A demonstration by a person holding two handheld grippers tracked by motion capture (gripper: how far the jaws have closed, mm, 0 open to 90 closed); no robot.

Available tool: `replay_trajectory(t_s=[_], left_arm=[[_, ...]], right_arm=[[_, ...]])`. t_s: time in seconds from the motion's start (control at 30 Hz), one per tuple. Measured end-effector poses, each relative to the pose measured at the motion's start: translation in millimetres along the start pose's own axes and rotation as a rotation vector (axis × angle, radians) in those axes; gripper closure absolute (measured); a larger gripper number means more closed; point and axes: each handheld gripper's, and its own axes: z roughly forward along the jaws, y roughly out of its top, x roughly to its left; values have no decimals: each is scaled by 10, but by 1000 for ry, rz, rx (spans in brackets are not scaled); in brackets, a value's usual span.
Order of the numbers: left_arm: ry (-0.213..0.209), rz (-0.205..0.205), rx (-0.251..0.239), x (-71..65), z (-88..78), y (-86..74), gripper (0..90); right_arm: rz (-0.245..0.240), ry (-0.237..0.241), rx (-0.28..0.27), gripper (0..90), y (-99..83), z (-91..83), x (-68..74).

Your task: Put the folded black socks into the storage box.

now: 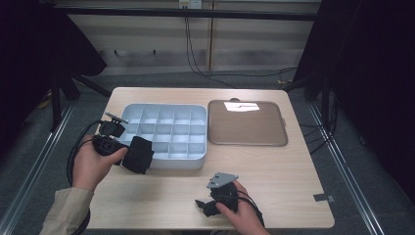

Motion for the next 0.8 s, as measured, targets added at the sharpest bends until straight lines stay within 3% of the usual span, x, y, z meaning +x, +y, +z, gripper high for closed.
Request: replay_trajectory(t_s=[0.37, 0.8], left_arm=[[31, 4, 14, 105, -74, 59, 697], [61, -23, 0, 217, -146, 147, 697]], right_arm=[[3, -1, 1, 137, 0, -2, 2], [2, 2, 2, 137, 0, -1, 2]])
